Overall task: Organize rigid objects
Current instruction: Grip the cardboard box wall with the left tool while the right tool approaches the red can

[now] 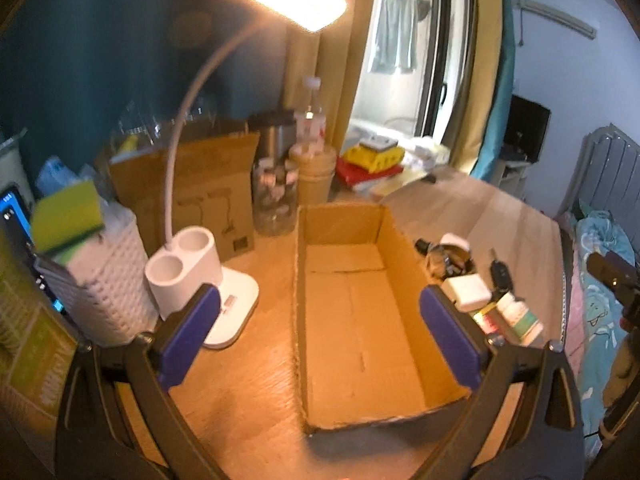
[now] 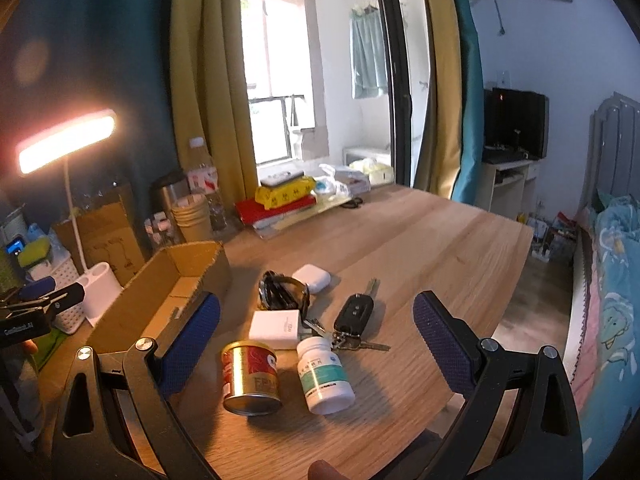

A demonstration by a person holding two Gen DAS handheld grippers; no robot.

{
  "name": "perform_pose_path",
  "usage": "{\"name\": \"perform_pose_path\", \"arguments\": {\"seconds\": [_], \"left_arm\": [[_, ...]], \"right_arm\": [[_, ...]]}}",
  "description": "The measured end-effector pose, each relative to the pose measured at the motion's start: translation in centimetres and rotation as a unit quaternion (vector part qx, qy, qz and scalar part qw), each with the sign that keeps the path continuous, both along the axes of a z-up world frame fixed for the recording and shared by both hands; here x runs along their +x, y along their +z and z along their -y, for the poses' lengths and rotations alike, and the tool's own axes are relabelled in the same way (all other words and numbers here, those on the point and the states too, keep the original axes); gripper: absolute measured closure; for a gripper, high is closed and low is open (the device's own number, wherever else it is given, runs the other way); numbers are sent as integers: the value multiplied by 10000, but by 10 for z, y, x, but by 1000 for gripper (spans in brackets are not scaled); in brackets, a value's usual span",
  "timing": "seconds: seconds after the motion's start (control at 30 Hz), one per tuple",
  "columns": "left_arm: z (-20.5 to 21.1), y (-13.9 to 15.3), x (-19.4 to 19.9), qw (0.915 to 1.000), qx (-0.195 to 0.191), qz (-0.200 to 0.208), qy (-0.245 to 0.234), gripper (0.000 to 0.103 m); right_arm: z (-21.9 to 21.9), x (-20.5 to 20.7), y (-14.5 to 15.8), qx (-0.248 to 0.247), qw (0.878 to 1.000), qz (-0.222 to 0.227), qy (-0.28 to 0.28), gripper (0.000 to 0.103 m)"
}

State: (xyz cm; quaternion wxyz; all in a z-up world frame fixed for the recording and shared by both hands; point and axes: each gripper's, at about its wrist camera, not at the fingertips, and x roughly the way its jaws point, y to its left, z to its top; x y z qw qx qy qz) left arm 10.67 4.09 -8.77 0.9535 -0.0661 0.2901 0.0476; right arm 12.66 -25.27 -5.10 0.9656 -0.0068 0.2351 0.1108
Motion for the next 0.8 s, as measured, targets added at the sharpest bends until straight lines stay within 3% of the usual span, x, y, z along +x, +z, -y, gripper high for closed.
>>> {"name": "perform_pose_path", "arguments": {"seconds": [0.3, 0.37, 0.47, 0.5, 0.63, 0.67, 0.73, 0.8], "left_arm": [[-20, -40, 45, 9967, -161, -797, -1, 4], [-25, -51, 53, 9940, -258, -1064, -66, 15], [-29, -66, 64, 9901, -365, -1352, -84, 20], [-29, -69, 66, 9890, -398, -1420, -112, 32], [-26, -85, 79, 9841, -396, -1722, -194, 48], [-26, -88, 82, 9827, -437, -1787, -205, 58], [-24, -92, 83, 9808, -454, -1879, -256, 64], [-20, -96, 81, 9799, -368, -1936, -302, 79]], "right_arm": [[4, 23, -25, 21, 9994, -339, 32, 4], [4, 27, -30, 13, 9992, -409, 35, 4], [5, 32, -36, 28, 9988, -488, 36, 4], [5, 34, -38, 30, 9987, -510, 39, 4], [8, 38, -43, 36, 9983, -585, 38, 4], [8, 39, -44, 34, 9982, -599, 34, 4], [11, 40, -46, 44, 9981, -617, 12, 4], [10, 41, -47, 55, 9980, -627, 9, 4]]}}
